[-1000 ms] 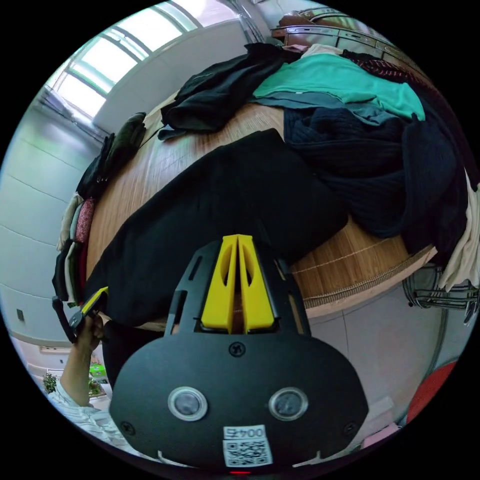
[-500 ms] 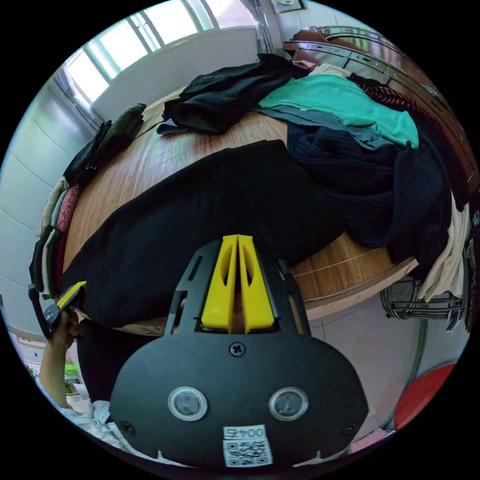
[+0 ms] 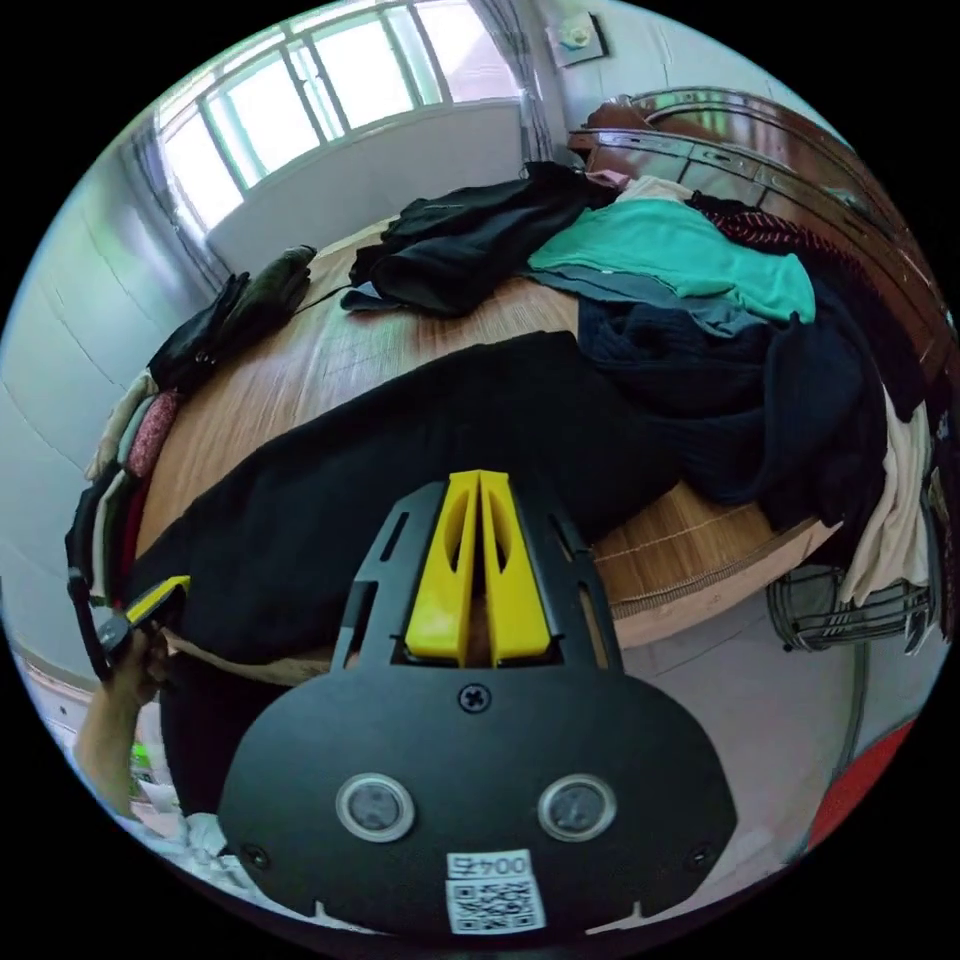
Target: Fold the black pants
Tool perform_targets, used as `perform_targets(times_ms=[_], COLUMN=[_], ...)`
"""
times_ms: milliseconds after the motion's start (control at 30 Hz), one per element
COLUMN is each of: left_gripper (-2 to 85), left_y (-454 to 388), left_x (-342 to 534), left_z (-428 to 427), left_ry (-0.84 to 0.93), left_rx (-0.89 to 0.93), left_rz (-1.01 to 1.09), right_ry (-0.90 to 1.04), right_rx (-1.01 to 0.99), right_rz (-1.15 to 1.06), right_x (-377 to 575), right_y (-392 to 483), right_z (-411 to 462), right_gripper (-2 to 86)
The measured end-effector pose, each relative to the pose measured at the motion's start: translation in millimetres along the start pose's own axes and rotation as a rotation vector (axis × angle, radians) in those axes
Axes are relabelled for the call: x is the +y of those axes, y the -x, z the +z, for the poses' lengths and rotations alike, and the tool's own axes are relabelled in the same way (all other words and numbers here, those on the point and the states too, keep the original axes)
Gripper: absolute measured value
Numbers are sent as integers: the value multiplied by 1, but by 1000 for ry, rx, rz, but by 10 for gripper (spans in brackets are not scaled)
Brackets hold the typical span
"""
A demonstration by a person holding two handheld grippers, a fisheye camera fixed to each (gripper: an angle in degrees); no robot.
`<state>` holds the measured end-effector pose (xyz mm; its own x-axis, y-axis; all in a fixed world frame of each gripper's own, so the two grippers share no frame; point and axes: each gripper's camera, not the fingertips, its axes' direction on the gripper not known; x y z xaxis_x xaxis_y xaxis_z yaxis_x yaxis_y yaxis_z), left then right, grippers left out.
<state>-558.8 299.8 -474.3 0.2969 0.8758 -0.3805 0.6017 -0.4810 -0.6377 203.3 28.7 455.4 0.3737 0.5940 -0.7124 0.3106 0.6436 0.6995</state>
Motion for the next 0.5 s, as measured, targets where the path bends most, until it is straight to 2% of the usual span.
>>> perform_targets(times_ms=[133, 267, 367, 500], left_gripper=[1, 1, 2, 6], left_y=[27, 75, 100, 135], left_x=[-36, -47, -46, -33], left_z=[-39, -101, -142, -183], left_ry=[34, -12, -18, -29], left_rx=[166, 260, 250, 196], left_rz=[-103, -269, -299, -349], right_ry=[232, 466, 541, 544], right_rx=[-83, -191, -183, -225], right_rz=[245, 242, 243, 237], right_x=[-23, -33, -34, -32], right_y=[-10, 3, 13, 33], right_z=[-4, 8, 22, 30], right_gripper=[-7, -8, -7, -7])
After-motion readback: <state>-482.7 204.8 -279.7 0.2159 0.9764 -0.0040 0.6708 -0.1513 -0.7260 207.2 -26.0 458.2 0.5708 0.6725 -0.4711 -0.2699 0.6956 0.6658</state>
